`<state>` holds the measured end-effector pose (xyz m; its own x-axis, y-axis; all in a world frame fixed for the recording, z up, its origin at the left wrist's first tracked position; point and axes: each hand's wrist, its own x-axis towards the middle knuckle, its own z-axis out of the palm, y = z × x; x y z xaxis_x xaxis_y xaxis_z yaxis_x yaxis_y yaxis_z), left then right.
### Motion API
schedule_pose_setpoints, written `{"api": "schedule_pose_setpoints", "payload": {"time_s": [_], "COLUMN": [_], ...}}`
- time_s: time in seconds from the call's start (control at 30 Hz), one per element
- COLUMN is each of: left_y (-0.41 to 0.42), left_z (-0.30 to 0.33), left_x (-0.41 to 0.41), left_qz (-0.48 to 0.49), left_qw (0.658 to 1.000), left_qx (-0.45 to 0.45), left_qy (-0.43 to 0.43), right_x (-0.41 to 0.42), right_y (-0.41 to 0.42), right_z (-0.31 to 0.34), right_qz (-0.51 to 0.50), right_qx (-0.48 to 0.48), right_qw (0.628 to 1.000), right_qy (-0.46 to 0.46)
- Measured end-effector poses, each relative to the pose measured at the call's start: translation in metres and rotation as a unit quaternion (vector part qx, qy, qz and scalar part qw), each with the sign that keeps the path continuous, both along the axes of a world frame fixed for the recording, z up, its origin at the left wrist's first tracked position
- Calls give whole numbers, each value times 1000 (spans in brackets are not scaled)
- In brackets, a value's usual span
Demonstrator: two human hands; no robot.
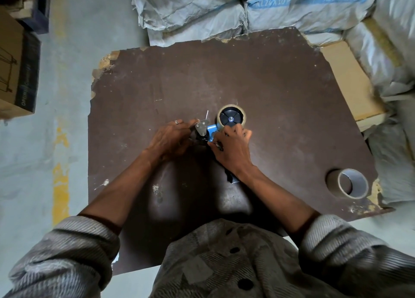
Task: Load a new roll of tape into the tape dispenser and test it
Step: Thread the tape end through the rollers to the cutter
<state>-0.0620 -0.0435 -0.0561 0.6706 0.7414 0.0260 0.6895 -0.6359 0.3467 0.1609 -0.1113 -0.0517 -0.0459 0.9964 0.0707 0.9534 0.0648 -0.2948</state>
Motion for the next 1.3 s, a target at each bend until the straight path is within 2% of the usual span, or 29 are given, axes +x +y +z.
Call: {"api": "schedule_pose_setpoints", "payload": {"time_s": [0.17,0.3,0.43,0.57,0.73,0.87,1.0,1.1,1.23,1.3], "left_y": [0,-3,-3,-5,-7,-16,-21,-25,-29,-31], "left_z": [-1,-6,-11,-14,-13,-4,-6,-14,-18,-20], "left_x": [2,1,-6,-5,0,7,7,9,17,19], "left_qz": [2,13,45,80,131,150,179,186,241,248], "left_qw": [1000,1000,998,994,985,975,958,951,928,917], "left_qx": [0,-14,-35,-22,-55,-116,-183,-220,-246,-254], "left_qy": [-12,-21,-30,-67,-94,-114,-132,-116,-144,-181], "right_x": [1,12,33,46,41,39,41,41,36,37], "right_y": [-1,-8,-24,-44,-50,-49,-45,-42,-38,-35], "right_z": [-1,-2,-7,-14,-7,-11,-13,-9,8,13], "right_qz": [-14,-9,-23,-79,-200,-218,-231,-213,-231,-232], "right_qx": [2,-1,-1,-61,-200,-242,-310,-356,-399,-419], "right_qw": [999,994,990,975,901,858,799,743,636,615], "right_qy": [29,107,139,200,330,397,460,525,619,627]}}
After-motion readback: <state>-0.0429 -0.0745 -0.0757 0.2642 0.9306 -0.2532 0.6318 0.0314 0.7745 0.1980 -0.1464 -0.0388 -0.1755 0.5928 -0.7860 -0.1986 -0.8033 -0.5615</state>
